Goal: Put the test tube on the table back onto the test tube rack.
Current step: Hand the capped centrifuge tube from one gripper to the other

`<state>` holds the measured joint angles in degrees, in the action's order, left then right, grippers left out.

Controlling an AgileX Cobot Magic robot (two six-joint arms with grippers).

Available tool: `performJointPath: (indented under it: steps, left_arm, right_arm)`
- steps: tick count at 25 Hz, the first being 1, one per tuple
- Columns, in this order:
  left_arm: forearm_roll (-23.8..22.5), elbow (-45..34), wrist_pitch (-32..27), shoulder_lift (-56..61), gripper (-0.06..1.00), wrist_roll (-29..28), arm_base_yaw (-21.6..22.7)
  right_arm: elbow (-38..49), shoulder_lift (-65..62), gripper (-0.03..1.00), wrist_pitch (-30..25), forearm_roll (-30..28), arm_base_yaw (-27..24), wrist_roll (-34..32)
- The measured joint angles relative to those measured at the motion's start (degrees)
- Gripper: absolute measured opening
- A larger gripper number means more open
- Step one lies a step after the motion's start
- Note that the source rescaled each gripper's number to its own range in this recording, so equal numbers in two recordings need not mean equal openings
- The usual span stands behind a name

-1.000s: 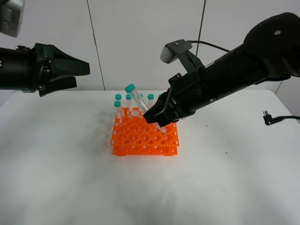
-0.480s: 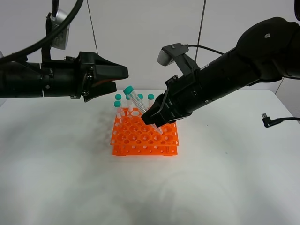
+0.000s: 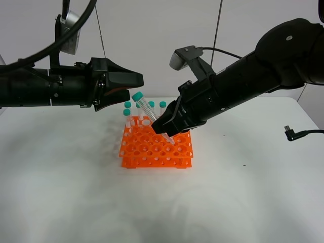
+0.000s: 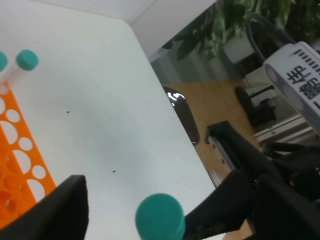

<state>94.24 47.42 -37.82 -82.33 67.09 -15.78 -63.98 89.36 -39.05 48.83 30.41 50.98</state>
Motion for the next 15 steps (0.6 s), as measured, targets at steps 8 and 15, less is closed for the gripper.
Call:
performJointPath:
  steps: [8, 15]
  left_arm:
    - [0.0, 0.0, -0.5, 0.0, 1.0, 0.0, 0.0]
    - [0.0, 0.0, -2.44, 0.0, 1.0, 0.0, 0.0]
  right_arm:
    - [0.0, 0.0, 0.02, -0.12, 1.44, 0.0, 1.13]
    - [0.0, 0.0, 0.02, -0.47, 1.76, 0.0, 1.73]
